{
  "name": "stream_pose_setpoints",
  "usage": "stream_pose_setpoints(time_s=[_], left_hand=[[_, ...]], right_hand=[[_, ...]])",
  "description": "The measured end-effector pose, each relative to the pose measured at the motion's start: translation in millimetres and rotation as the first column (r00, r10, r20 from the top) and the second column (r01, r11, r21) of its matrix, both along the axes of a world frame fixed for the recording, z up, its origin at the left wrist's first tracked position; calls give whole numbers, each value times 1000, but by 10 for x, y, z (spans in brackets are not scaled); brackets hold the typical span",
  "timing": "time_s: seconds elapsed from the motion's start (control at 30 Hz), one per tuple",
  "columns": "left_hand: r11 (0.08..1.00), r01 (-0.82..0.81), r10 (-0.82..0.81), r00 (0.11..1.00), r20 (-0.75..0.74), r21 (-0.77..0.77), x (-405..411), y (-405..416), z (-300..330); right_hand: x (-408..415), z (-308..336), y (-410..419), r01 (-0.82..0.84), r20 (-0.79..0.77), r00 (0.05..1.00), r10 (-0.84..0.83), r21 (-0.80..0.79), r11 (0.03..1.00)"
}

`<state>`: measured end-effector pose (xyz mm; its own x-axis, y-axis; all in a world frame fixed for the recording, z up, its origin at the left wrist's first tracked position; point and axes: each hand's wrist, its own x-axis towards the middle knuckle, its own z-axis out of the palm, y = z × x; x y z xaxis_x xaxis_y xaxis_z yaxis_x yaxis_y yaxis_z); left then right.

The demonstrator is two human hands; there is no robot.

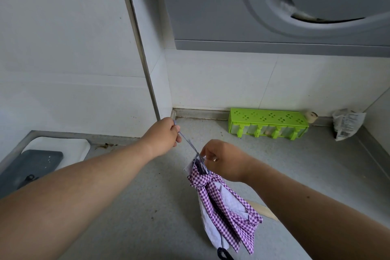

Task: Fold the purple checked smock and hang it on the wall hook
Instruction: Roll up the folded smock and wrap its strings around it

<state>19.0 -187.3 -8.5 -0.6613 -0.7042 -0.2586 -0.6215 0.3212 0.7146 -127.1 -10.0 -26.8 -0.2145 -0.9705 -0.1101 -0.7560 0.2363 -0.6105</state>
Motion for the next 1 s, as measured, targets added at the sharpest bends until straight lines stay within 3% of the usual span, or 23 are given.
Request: stream_pose_setpoints(time_s=[0.17,0.27,0.43,0.53,0.73,1.0], left_hand=[[999,-24,24,1000,-1,-31,-11,12,-23],[997,-67,69,997,-43,45,-56,78,-22],[976,-2,6,1000,-15,219,-73,177,9],[964,43,-56,998,42,261,-65,184,-18],[882,350,-403,908,118,315,-75,235,47],[894,419,-412,908,-72,159,-268,299,202]], right_hand=[[25,41,-2,-38,25,999,38,12,999],[50,41,-16,-19,82,997,11,94,995],[47,-5,-35,95,459,879,-129,96,991],[20,43,-40,167,547,817,-184,81,983],[-59,173,1,201,592,784,-185,40,979],[-193,499,6,229,558,813,-168,-42,972]])
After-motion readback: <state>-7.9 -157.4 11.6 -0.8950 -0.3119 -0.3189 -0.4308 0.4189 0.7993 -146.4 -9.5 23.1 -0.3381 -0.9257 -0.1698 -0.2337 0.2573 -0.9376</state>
